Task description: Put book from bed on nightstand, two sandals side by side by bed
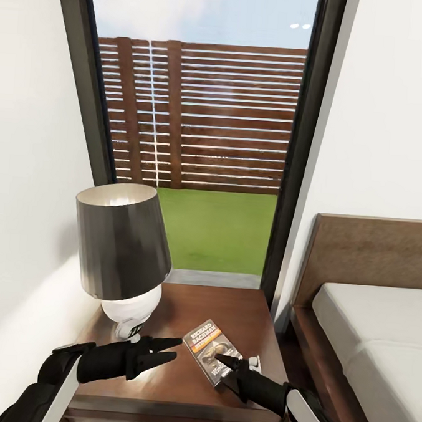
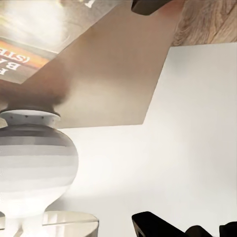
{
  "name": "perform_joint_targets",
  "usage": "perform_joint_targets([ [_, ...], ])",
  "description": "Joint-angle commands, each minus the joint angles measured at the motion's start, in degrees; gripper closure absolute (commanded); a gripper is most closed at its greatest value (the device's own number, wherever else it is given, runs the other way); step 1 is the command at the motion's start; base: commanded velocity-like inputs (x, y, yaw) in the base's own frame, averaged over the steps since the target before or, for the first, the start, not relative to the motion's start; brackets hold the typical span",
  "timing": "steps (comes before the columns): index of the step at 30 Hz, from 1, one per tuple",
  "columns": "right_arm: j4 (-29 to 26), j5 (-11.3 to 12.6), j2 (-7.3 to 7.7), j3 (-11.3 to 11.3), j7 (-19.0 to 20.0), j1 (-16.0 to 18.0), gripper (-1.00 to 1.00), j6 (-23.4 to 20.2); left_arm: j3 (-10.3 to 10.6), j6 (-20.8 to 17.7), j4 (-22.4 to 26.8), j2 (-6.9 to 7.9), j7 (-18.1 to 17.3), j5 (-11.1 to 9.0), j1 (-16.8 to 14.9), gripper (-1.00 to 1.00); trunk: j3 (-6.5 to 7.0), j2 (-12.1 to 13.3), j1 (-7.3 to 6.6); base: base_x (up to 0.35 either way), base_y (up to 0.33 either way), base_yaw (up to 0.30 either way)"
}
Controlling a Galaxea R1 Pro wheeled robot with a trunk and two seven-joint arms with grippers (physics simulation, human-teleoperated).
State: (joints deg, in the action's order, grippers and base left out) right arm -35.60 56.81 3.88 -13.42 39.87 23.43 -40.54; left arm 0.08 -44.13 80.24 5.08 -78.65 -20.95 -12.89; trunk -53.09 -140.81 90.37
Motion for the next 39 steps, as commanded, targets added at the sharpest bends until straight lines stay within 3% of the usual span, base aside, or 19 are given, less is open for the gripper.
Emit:
perform_joint_targets([
  [1,0.0,0.3,0.05,-0.2,0.0,0.0,-1.0,-0.1,0.0,-0.6,0.0,0.01,-0.1,-0.1,0.0,-1.0,0.12,0.4,-0.23,-0.005,0.0,0.0],
  [39,0.0,0.3,0.01,-0.2,0.2,0.0,-1.0,0.5,0.0,-0.7,0.0,0.01,-0.1,-0.1,0.0,-1.0,6.94,15.6,-8.58,0.0,0.0,0.0],
])
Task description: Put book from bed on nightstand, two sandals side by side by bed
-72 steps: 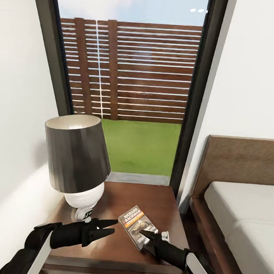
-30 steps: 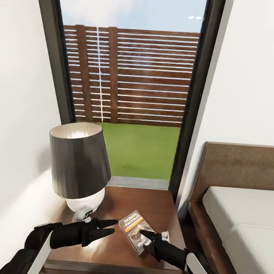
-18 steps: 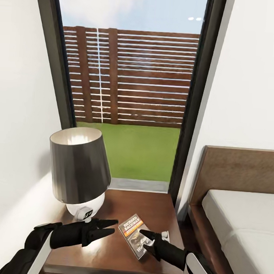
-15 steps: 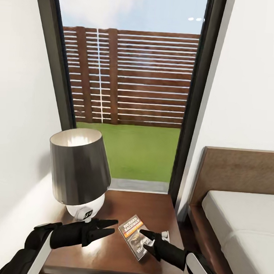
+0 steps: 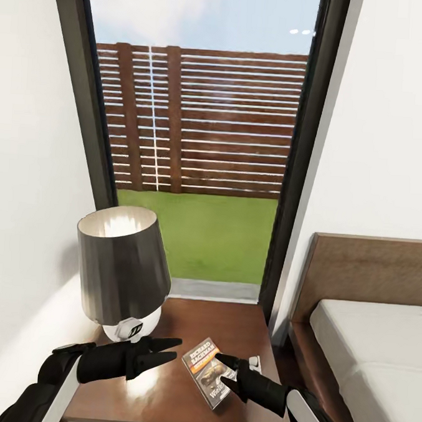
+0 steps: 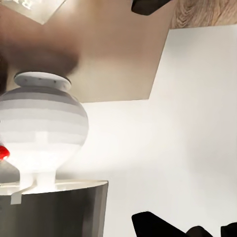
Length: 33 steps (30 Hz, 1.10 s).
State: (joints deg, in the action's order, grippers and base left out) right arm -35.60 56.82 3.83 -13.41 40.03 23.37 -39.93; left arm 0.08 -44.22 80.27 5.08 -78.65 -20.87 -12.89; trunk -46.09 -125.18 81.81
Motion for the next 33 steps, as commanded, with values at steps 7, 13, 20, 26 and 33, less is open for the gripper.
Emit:
perform_joint_targets([
  [7,0.0,0.3,0.04,-0.2,0.0,0.0,-1.0,-0.1,0.0,-0.6,0.0,-0.02,4.4,0.1,0.0,-1.0,1.2,2.8,-1.55,0.0,0.0,0.0],
  [13,0.0,0.3,0.06,-0.2,0.0,0.0,-1.0,-0.1,0.1,-0.5,0.1,-0.07,8.8,0.0,0.0,-1.0,2.28,5.2,-2.87,0.0,0.0,0.0],
  [20,0.0,0.3,0.09,-0.2,0.0,0.0,-1.0,-0.1,0.2,-0.5,0.1,-0.07,9.4,0.0,0.0,-1.0,3.54,8.0,-4.41,0.0,0.0,0.0],
  [26,-0.1,0.3,0.11,-0.2,0.0,0.0,-1.0,-0.1,0.2,-0.5,0.0,-0.07,9.8,0.0,0.0,-1.0,4.61,10.4,-5.73,0.0,0.0,0.0],
  [33,0.0,0.1,0.62,0.0,0.0,0.0,-1.0,-0.1,0.2,-0.4,-1.8,-0.07,13.0,0.2,0.0,-1.0,5.87,13.2,-7.26,0.0,0.0,0.0],
])
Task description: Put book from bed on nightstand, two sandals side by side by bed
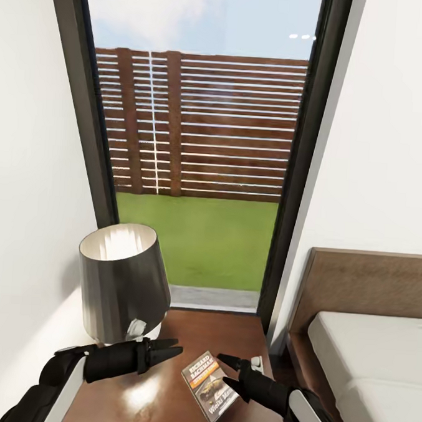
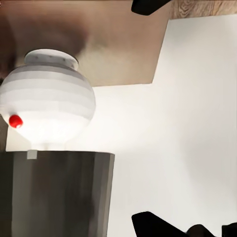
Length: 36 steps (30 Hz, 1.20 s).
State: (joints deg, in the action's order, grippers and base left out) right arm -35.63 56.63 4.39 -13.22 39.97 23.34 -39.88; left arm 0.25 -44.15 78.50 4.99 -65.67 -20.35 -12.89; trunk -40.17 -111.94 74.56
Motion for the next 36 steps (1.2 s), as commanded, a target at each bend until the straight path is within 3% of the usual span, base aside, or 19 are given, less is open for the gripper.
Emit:
perform_joint_targets([
  [1,0.1,0.2,0.13,-0.2,0.0,0.0,-1.0,-0.1,0.0,-0.4,-0.6,0.02,1.3,-0.2,0.0,-1.0,0.13,0.4,-0.23,0.0,0.0,0.0],
  [3,0.2,0.1,1.0,-0.1,0.0,0.0,-1.0,0.0,0.0,0.4,-1.9,0.02,4.9,-0.2,0.0,-1.0,0.49,1.2,-0.67,0.0,0.0,0.0],
  [4,0.3,0.0,3.48,-0.1,0.0,0.0,-1.0,0.2,0.0,2.1,-3.0,0.03,9.6,-0.1,0.0,-1.0,0.67,1.6,-0.89,0.0,0.0,0.0],
  [7,2.4,-0.1,7.21,0.0,-0.1,0.0,-1.0,3.5,0.0,5.0,-4.1,0.1,17.8,-0.1,0.0,-1.0,1.2,2.8,-1.55,0.0,0.0,0.0],
  [11,3.1,-0.2,8.9,0.0,-0.4,0.0,-1.0,5.7,-0.1,5.4,-4.3,0.17,19.2,-0.2,0.0,-1.0,1.92,4.4,-2.43,0.0,0.0,0.0],
  [21,6.4,-0.3,9.74,0.0,-0.5,0.0,-1.0,9.2,-0.2,5.5,-4.3,0.2,19.8,-0.1,0.0,-1.0,3.72,8.4,-4.63,0.0,0.0,0.0],
  [23,8.6,-0.3,9.71,0.0,-0.6,0.0,-1.0,11.6,-0.2,5.5,-4.4,0.15,23.0,0.6,0.0,-1.0,4.08,9.2,-5.07,0.0,0.0,0.0],
  [27,11.2,-0.3,9.68,-0.2,-0.7,0.0,-1.0,12.3,0.0,7.0,-5.4,0.12,28.3,1.5,0.0,-1.0,4.79,10.8,-5.94,0.0,0.0,0.0],
  [31,13.0,-0.4,9.67,-0.4,-0.7,0.0,-1.0,13.9,0.1,10.9,-9.0,0.11,29.9,1.7,0.0,-1.0,5.51,12.4,-6.82,0.0,0.0,0.0],
  [36,18.9,-0.5,9.41,-0.7,-0.7,0.0,-1.0,23.0,0.1,14.7,-13.4,0.11,30.4,1.9,0.0,-1.0,6.41,14.4,-7.92,0.0,0.0,0.0],
])
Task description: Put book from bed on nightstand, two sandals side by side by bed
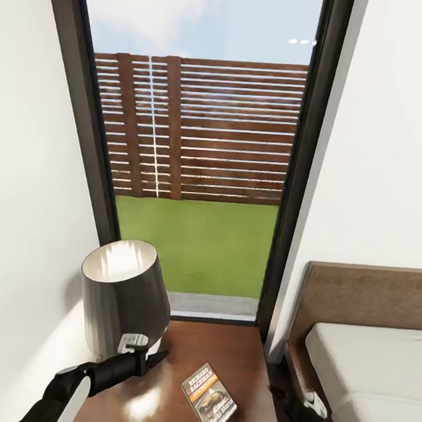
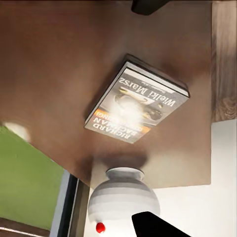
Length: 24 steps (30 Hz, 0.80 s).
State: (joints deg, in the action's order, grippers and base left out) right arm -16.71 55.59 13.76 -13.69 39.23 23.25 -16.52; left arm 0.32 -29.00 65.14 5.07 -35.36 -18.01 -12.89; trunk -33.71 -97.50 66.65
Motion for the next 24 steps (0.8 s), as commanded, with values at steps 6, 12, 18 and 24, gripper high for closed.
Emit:
perform_joint_targets([
  [6,3.3,-5.3,-0.4,-0.3,0.0,0.0,-1.0,3.5,0.0,1.0,-4.2,0.03,0.6,-0.4,0.0,-1.0,1.02,2.4,-1.33,0.0,0.0,0.0],
  [12,4.2,-10.5,-0.54,-0.3,-0.5,0.0,-1.0,3.9,-0.1,7.8,-11.1,0.03,2.4,-0.4,0.0,-1.0,2.1,4.8,-2.65,0.0,0.0,0.0],
  [18,4.7,-11.4,-0.71,-0.4,-10.3,0.1,-1.0,4.0,-0.2,10.8,-14.3,0.26,9.1,-0.4,0.0,-1.0,3.18,7.2,-3.97,0.0,0.0,0.0],
  [24,4.8,-11.5,-0.69,-0.4,-15.7,0.0,-1.0,4.0,0.0,22.0,-25.4,-0.03,22.1,0.8,-0.1,-1.0,4.26,9.6,-5.28,0.0,0.0,0.0],
])
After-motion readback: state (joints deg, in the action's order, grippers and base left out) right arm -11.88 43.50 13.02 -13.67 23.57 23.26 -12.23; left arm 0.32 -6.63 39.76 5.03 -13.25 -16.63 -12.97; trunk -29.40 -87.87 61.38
